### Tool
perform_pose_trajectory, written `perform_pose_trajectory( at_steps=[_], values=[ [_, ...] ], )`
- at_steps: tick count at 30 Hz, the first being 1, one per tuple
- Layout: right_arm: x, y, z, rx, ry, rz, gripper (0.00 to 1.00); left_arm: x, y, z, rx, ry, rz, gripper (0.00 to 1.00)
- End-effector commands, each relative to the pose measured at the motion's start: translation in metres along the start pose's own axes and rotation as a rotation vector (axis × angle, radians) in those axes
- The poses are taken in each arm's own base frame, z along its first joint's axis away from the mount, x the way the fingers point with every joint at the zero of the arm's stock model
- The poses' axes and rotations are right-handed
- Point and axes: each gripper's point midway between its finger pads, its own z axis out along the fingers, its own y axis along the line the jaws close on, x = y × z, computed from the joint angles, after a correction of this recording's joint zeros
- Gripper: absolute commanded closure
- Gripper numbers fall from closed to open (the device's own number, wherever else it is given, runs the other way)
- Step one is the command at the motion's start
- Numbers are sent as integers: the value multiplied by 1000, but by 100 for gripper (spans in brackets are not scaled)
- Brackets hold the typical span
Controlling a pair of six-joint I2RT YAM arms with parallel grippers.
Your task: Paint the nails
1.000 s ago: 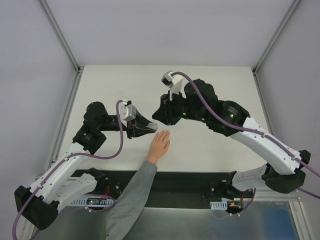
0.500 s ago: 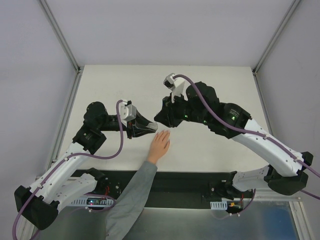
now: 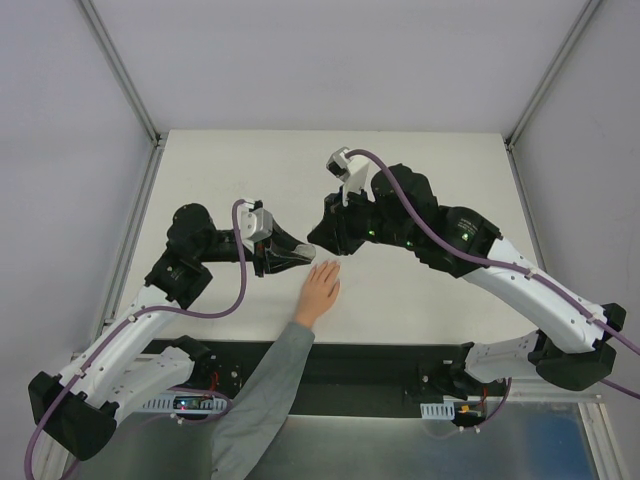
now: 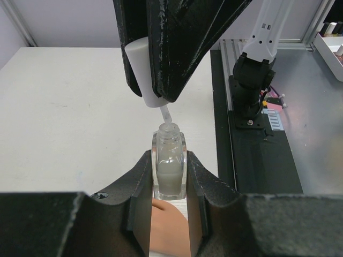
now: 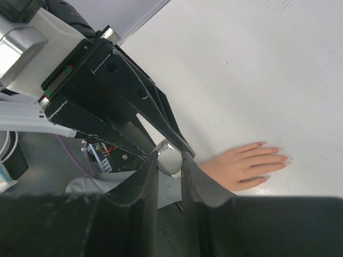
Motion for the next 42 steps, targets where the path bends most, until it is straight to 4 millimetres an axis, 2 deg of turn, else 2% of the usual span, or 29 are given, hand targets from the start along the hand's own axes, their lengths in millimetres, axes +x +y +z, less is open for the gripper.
perform_pose_trajectory(
  at_steps=[1,12,16,17,19,20,24,29,30,32,33,36,37,39,41,42],
  values=[
    [-11,7,0,-28,-44,2,99,-15,-6,-1,11,-35,80,100],
    [4,4,17,1,-19,-37,100,-17,-2,-2,-17,-40,81,100],
    [16,-3,22,68,-31,-66,99,-18,0,-3,-38,-44,77,100],
    [30,-4,29,82,-22,-76,99,-19,2,-3,-50,-45,78,100],
    [29,-10,34,130,-89,-71,99,-19,3,-3,-56,-51,73,100],
    [46,-14,42,156,-76,-78,99,-19,4,-2,-56,-51,72,100],
    [51,-26,50,269,-90,-74,98,-16,6,-2,-64,-47,59,100],
    [47,-27,44,299,-81,-46,82,-16,7,-1,-68,-49,55,100],
    [40,-25,40,292,-91,-43,79,-16,7,-1,-67,-47,51,100],
    [40,-24,34,293,-73,-42,67,-15,7,0,-59,-45,47,100],
    [30,-20,28,283,-88,-39,61,-15,7,0,-57,-45,49,100],
    [23,-17,16,269,-90,-35,48,-13,7,0,-54,-42,44,100],
    [17,-15,9,258,-87,-32,40,-12,7,0,-56,-40,41,100],
    [14,-13,3,222,-68,-26,31,-12,8,1,-53,-38,36,100],
    [10,-6,-7,156,-39,-31,26,-11,6,1,-44,-37,35,100],
    [9,-2,-10,122,-25,-40,20,-12,5,1,-41,-36,35,100]
  ],
)
